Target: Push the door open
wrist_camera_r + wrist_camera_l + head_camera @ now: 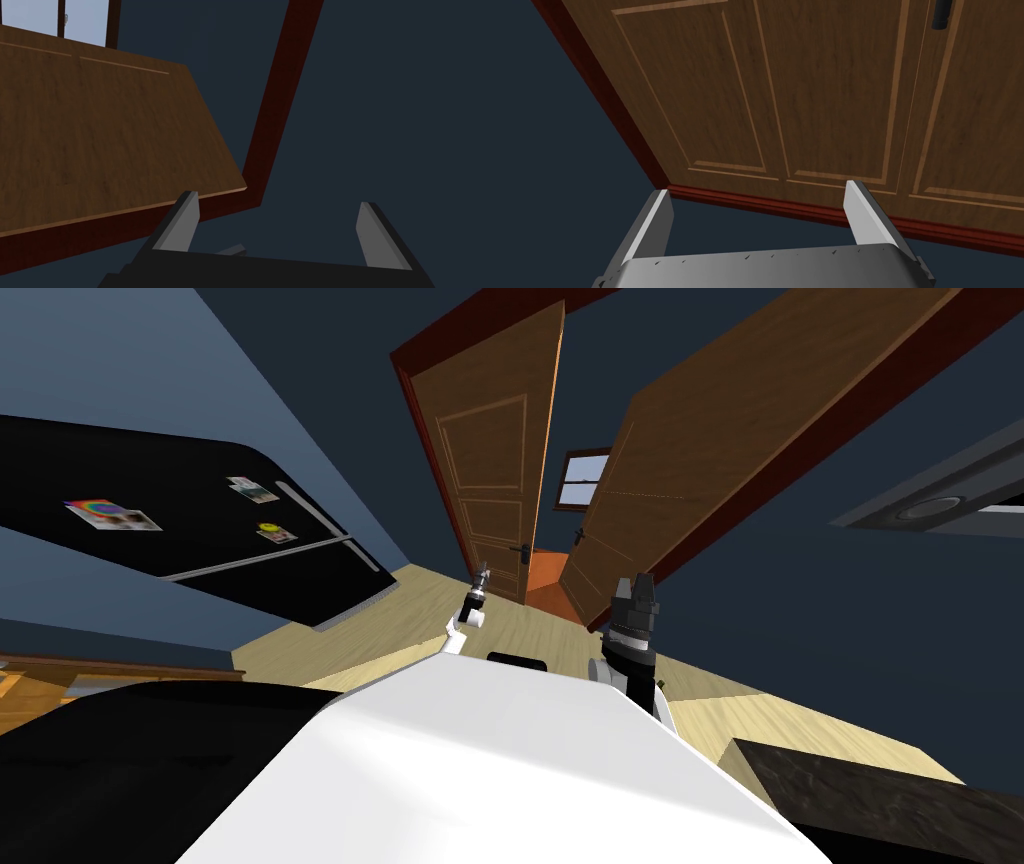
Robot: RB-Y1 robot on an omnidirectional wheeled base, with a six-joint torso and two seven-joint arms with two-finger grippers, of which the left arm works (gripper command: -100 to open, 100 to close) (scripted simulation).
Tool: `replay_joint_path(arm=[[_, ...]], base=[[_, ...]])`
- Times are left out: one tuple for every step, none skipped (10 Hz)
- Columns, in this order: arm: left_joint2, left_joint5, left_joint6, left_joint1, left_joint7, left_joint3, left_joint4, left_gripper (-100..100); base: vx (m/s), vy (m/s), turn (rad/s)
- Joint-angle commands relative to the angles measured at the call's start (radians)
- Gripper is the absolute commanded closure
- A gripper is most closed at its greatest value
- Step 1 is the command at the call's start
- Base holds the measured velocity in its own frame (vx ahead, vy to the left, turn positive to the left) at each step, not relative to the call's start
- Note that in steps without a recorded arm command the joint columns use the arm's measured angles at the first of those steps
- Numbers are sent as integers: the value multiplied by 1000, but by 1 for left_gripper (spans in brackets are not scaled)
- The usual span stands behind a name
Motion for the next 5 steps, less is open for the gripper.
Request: replay_joint_path(arm=[[0, 1, 0, -27, 3, -1, 50, -100], [0, 1, 1, -45, 4, -2, 83, -100], [-1, 1, 2, -63, 6, -3, 115, -100], [-2, 2, 3, -81, 7, -3, 141, -100], [-4, 2, 4, -99, 8, -4, 175, -100]], base=[[93, 15, -15], [98, 29, -15], [98, 32, -13], [96, 27, -18], [94, 18, -16]])
